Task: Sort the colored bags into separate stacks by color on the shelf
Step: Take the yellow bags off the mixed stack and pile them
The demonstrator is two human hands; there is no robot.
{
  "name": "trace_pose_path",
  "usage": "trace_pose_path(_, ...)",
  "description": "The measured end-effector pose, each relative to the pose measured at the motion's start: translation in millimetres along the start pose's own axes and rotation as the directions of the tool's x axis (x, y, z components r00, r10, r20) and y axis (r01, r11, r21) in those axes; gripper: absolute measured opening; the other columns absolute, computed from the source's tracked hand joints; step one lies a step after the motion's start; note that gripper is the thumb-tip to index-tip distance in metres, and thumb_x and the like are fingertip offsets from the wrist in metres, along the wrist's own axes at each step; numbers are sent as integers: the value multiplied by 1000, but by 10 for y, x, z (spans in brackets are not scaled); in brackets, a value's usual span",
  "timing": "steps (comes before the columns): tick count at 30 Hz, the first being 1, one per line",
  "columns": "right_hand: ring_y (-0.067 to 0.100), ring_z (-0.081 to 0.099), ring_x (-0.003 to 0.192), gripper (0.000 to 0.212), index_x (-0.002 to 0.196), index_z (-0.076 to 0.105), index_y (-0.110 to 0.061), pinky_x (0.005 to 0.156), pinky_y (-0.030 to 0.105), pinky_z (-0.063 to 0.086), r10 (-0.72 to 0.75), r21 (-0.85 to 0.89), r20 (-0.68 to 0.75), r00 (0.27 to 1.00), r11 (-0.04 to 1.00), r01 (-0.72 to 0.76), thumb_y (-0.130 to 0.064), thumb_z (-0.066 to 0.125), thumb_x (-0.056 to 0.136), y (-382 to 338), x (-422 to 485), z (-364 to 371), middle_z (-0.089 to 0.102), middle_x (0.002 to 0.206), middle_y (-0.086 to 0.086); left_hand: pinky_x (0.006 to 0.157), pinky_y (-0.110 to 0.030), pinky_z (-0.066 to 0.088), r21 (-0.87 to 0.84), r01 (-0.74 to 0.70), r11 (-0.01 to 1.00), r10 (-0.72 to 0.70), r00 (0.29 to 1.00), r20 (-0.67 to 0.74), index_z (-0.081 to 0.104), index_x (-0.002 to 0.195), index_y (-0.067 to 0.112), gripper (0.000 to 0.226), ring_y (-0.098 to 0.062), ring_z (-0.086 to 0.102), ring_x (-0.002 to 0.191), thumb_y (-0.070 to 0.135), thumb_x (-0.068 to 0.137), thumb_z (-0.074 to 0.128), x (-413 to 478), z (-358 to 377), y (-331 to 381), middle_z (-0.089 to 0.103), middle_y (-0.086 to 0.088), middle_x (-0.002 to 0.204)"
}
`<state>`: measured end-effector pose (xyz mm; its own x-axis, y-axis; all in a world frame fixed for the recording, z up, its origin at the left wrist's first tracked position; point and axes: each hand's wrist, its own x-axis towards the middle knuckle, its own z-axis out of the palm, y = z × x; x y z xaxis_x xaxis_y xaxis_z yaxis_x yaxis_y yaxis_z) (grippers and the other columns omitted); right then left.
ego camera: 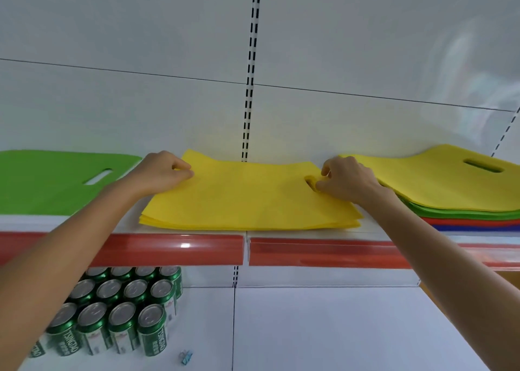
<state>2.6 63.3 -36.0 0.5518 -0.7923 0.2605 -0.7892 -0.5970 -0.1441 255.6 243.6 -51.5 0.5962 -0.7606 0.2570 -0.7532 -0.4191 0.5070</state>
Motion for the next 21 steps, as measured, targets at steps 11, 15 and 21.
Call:
trace_pose_path(11, 28, 60, 96, 39, 109, 61, -10, 68, 29, 41, -39, -22, 25, 999, 999, 39, -43, 55, 90, 42, -12, 98, 61, 107, 8, 82, -24, 37, 0, 67, 998, -67, 997, -25, 68, 108, 7, 25, -25, 55, 113, 18, 89, 58, 41, 105, -68, 61, -11, 123)
trace_pose_path(15, 28, 60, 98, 39, 111, 60, -11, 70, 29, 43, -62, 10, 26, 998, 998, 62, -43, 55, 89, 82, 35, 119, 60, 112, 7, 84, -25, 38, 82, 90, 993, -91, 996, 10, 68, 109, 11, 24, -26, 53, 115, 20, 88, 59, 61, 57, -14, 59, -11, 125)
trace_pose_path(21, 27, 56, 100, 31, 109, 61, -16, 73, 30, 40, -98, 84, -70, 993, 991, 103, -39, 55, 89, 377, 102, -61, 60, 114, 6, 98, -32, 36, 144, -17, 989, 20, 1000, -21, 58, 124, 13, 38, -26, 46, 125, 26, 89, 58, 89, 45, 435, 50, -11, 136)
